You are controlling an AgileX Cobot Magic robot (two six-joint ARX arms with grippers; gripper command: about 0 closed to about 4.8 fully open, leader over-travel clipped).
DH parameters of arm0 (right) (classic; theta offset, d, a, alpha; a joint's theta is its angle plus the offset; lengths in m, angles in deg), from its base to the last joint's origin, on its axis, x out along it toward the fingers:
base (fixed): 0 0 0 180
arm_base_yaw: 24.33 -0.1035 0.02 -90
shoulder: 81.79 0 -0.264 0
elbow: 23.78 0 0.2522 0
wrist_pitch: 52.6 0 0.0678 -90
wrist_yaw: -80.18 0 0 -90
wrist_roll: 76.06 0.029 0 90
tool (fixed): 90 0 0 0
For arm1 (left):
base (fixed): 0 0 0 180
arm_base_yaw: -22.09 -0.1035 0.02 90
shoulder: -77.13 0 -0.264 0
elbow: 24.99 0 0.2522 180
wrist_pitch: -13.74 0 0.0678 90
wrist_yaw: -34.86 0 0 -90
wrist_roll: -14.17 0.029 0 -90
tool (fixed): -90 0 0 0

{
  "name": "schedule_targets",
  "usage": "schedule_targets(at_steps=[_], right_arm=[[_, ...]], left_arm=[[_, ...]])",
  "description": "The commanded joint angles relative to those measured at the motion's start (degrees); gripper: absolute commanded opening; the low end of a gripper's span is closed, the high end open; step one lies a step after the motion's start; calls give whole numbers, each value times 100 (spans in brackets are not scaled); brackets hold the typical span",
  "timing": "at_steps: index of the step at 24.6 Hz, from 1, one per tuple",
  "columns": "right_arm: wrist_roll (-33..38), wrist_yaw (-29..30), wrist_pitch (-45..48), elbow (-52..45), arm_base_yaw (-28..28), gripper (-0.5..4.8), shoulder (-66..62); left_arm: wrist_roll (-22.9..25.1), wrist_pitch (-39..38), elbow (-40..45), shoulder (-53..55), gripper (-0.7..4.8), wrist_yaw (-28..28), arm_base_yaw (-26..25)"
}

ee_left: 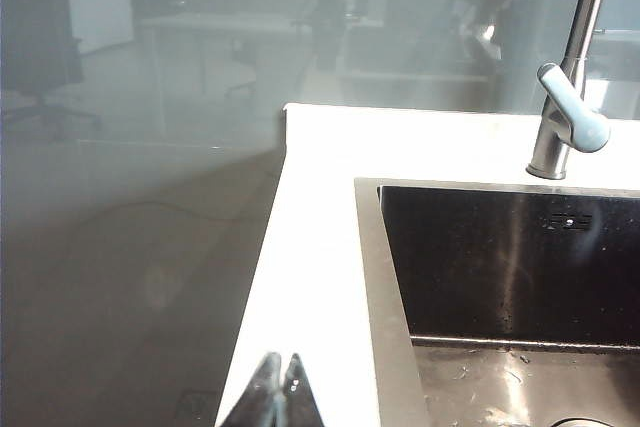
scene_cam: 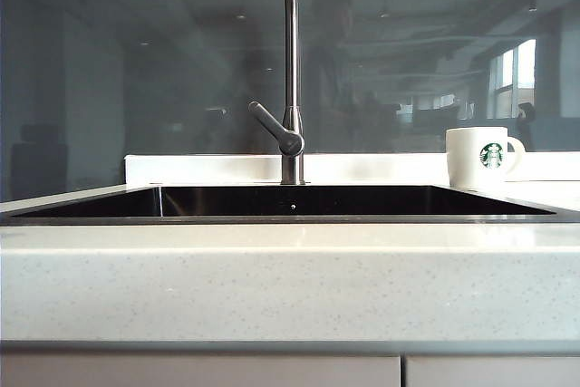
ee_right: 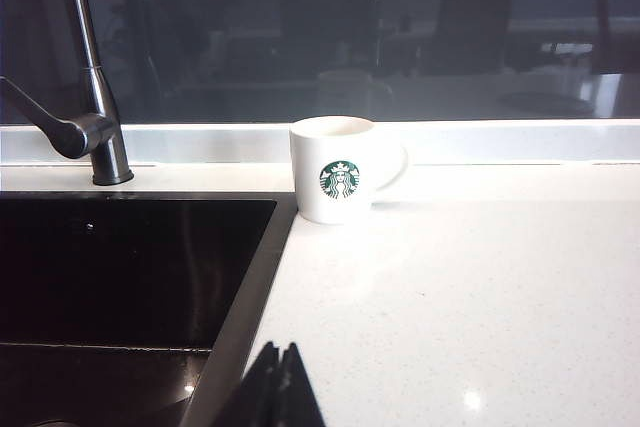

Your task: Pick up the mug next to the sink, go to the faucet to get some water, pour the water into the sink, and finally put the mug back to its place.

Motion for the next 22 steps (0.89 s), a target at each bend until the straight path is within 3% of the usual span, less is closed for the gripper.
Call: schedule_targets(at_steps=[1, 22], right_arm=[[17, 9, 96, -46, -4, -3, 13], [17, 7, 83, -46, -9, -3, 13]], left_arm=[[9, 39, -13, 2, -4, 20, -13], [9, 39, -13, 4, -4, 20, -13]])
